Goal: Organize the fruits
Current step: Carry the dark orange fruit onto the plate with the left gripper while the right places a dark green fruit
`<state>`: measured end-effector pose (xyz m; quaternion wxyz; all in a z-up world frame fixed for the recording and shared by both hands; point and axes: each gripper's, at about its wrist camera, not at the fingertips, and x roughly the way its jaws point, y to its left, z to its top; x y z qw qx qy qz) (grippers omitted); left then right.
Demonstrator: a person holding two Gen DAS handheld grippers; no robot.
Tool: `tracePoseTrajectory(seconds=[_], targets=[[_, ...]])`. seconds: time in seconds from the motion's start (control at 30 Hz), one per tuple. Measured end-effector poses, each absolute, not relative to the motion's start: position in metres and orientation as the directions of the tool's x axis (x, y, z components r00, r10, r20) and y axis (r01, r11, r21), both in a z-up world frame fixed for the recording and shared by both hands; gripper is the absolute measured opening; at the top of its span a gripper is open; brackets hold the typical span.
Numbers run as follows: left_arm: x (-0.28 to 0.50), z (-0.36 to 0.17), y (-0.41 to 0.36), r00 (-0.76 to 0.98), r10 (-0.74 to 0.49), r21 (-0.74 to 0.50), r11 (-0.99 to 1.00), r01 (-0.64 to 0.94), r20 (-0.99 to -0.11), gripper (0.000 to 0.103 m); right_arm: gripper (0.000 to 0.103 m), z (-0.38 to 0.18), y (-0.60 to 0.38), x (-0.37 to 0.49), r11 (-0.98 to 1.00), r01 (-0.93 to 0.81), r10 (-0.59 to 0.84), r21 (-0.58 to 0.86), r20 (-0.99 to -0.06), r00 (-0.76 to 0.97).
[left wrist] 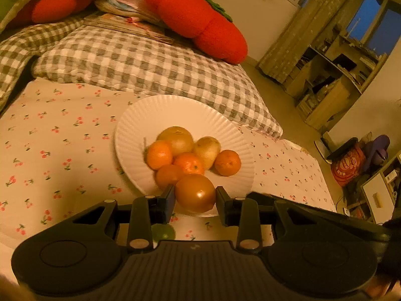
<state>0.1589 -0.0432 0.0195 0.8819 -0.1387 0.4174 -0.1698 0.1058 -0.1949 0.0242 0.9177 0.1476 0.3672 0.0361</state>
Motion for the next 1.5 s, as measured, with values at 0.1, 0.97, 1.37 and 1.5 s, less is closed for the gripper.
tracePoseTrajectory(seconds=[0.1,0.97,1.37,1.5], targets=[[0.162,0.017,-0.052,0.596,-0.414,-0.373,0.906,0.200,-0.688,0.021,0.026,0.021,-0.202,0.111,0.945,0.061,0.175,0.323,-0.650,0.739],[0.164,0.014,-0.060,0.622,-0.384,-0.293,0.923,0.249,-0.682,0.028,0.029,0.010,-0.217,0.120,0.898,0.068,0.235,0.435,-0.605,0.761],[0.155,0.038,-0.016,0.633,-0.396,-0.404,0.904,0.141,-0.665,0.036,0.042,0.040,-0.217,0.103,0.900,0.054,0.227,0.433,-0.569,0.790],[0.150,0.043,0.002,0.642,-0.370,-0.400,0.910,0.107,-0.671,0.041,0.045,0.043,-0.204,0.097,0.924,0.019,0.223,0.382,-0.579,0.784]])
